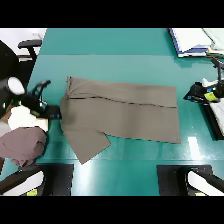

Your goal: Fold the shirts.

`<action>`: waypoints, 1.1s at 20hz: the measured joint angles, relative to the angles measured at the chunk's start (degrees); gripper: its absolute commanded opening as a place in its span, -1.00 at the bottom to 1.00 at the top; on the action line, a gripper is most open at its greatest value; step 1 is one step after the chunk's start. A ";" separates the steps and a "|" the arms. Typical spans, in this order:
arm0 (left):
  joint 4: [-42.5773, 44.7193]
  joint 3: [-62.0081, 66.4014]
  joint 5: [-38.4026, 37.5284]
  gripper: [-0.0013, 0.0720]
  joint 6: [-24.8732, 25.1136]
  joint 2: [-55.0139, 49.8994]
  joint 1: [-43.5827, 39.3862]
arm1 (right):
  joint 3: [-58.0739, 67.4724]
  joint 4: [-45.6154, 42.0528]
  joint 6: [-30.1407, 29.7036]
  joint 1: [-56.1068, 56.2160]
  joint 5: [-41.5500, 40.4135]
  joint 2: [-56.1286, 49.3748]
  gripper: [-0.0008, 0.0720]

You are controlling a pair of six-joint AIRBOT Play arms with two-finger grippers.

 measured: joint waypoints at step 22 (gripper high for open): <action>-20.70 -19.26 10.16 -0.89 1.60 14.69 -5.44 | -22.47 3.87 -4.87 -16.83 4.48 6.14 0.46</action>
